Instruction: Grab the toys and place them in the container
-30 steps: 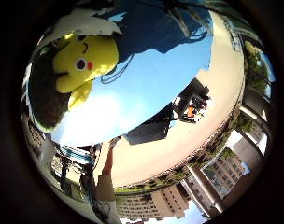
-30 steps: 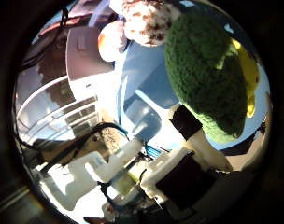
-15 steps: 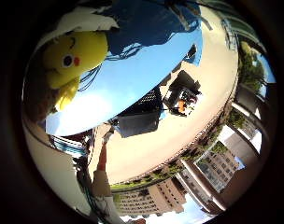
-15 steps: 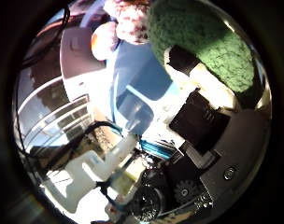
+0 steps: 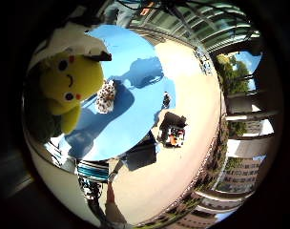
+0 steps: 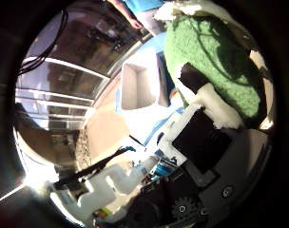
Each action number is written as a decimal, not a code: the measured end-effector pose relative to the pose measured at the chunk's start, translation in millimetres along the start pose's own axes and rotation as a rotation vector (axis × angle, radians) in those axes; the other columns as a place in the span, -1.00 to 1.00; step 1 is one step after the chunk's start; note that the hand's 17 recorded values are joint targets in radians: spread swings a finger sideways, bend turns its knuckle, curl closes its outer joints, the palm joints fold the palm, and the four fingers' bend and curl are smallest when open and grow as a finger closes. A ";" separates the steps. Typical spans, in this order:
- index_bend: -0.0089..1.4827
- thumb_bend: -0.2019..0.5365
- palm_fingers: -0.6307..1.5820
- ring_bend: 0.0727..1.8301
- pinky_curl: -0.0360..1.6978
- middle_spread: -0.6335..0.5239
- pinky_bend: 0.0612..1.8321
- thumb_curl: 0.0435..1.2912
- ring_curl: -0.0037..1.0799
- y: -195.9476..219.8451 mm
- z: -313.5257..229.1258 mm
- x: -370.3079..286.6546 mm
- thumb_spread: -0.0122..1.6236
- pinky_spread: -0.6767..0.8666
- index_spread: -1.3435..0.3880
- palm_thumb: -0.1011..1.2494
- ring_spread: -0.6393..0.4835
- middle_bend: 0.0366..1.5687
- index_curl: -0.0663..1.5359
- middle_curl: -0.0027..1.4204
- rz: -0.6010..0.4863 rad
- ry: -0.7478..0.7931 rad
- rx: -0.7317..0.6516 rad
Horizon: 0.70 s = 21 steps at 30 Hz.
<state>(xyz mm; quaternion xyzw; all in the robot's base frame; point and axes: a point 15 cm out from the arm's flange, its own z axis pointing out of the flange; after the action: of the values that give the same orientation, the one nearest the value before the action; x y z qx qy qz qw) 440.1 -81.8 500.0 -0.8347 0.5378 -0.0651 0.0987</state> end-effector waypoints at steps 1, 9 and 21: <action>0.12 -0.49 0.37 0.53 -0.53 -0.24 0.90 -0.03 0.53 -13.3 0.9 -20.9 0.37 0.05 -0.23 0.61 -0.07 0.55 -0.35 0.38 -0.023 -0.011 0.006; 0.23 -0.50 0.29 0.62 -0.44 -0.23 0.96 0.05 0.59 -109.5 74.6 -149.6 0.35 0.01 -0.27 0.58 -0.09 0.66 -0.14 0.44 -0.110 -0.103 -0.018; 0.21 -0.57 0.20 0.70 -0.28 -0.21 0.95 0.12 0.61 -161.2 189.2 -190.4 0.35 -0.02 -0.29 0.43 -0.09 0.78 0.22 0.44 -0.068 -0.162 -0.073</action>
<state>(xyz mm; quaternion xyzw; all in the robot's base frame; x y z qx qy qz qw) 544.8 174.3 353.5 -0.8581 0.5014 0.0191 0.1092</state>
